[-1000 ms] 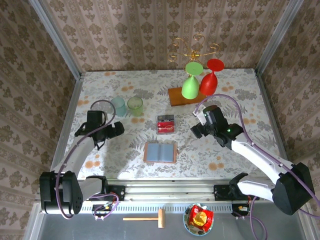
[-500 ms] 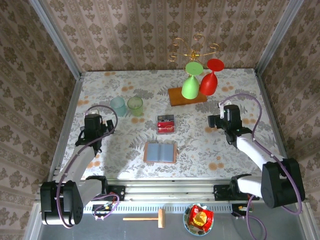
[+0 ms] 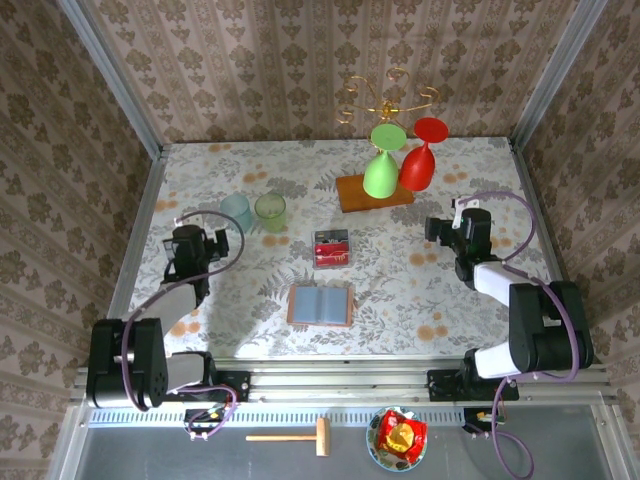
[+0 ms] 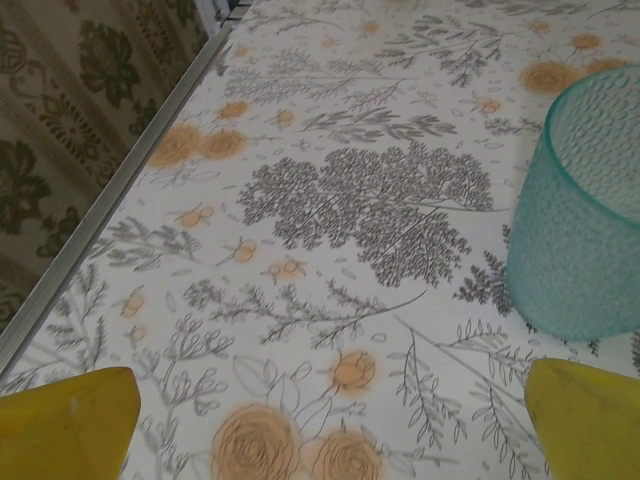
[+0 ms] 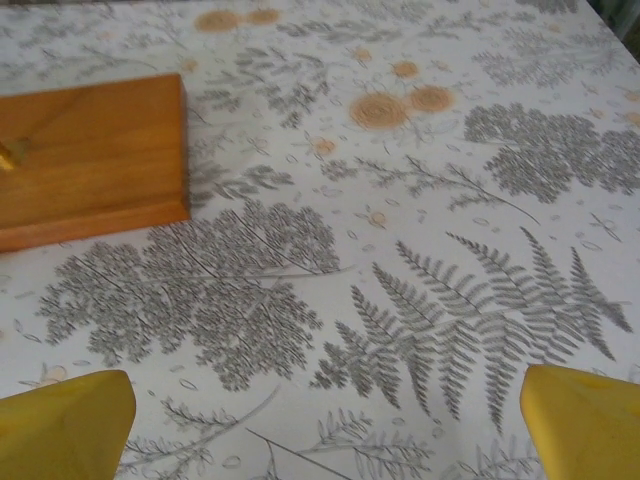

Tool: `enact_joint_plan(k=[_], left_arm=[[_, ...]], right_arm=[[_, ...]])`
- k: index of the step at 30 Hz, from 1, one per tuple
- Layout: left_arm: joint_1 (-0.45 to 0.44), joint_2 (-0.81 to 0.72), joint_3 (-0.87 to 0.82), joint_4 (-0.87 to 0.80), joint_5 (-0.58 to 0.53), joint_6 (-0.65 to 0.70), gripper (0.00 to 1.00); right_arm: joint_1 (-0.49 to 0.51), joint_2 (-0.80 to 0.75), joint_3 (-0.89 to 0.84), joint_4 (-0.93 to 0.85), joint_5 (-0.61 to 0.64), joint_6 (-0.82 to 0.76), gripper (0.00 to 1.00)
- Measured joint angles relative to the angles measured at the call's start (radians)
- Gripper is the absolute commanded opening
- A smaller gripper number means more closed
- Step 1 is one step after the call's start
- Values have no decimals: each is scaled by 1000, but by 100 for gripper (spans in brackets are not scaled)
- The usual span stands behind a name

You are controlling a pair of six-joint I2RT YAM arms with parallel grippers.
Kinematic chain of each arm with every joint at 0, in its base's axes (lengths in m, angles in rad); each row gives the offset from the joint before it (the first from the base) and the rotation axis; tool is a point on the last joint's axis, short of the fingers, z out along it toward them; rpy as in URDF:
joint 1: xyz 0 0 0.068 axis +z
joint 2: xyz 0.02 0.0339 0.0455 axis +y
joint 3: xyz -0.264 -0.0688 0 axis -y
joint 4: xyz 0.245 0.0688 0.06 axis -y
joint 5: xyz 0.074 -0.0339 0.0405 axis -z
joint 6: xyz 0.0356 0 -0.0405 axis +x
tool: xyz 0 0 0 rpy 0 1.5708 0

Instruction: Take the credit cards out of the card holder

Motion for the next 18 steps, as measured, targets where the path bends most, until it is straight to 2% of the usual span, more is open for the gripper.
enact_joint_plan(k=[5,13,18], left_arm=[[14,94,-16,162,45,26,100],[35,260,-19,366,139,74,100],[39,301,-34,415,187,94,100]], right_arm=[[0,61,-33,108,-38,8,100],[7,74,-69,226,-57,7,100],[10,94,-100,271,-68,7,100]])
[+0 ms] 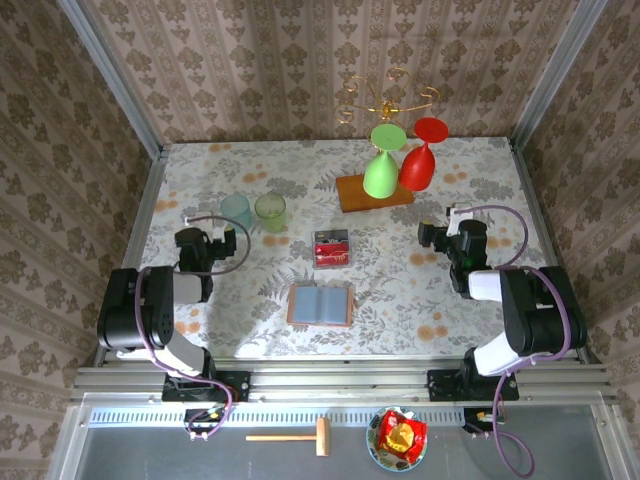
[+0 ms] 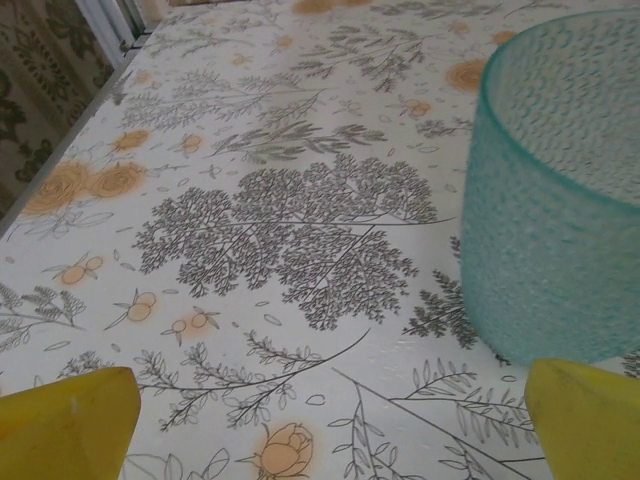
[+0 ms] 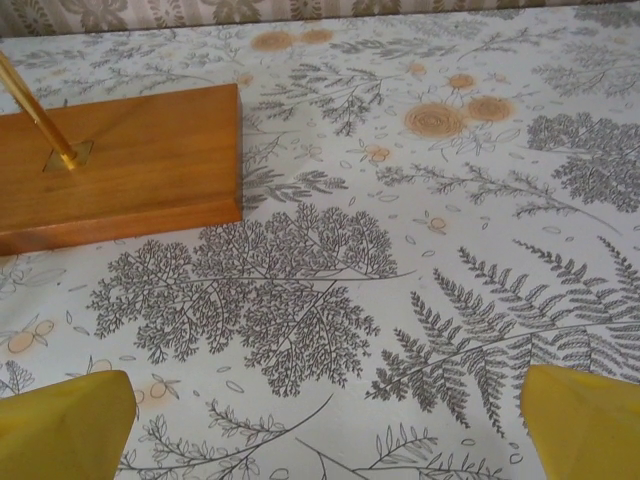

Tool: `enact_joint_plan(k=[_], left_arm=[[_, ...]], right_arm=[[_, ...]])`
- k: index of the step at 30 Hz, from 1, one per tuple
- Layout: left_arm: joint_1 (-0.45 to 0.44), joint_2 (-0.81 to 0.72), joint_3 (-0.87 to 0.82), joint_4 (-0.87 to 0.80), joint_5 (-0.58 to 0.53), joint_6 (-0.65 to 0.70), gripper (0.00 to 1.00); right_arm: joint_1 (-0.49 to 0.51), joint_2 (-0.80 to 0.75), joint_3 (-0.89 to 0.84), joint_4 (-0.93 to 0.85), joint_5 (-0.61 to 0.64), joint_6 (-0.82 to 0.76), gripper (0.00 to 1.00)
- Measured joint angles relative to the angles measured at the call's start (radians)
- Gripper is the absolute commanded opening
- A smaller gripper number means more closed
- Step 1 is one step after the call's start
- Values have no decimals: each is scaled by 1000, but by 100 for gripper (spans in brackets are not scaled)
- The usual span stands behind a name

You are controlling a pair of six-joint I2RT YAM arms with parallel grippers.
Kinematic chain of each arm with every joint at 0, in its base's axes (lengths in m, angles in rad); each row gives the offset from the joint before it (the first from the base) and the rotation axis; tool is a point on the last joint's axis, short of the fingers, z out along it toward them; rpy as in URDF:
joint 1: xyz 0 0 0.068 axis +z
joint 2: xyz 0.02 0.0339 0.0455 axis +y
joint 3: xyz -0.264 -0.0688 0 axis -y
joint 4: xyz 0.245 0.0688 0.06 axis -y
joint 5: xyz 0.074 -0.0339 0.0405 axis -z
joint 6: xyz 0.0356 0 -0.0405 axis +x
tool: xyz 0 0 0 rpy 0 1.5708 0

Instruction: Take the credit cards out of the card holder

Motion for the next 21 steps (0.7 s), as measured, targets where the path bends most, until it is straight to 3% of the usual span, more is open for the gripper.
enact_joint_plan(k=[21], left_arm=[[-33,0,-6,70,3,40,100]], right_arm=[[4,3,-2,43,-1,0,100]])
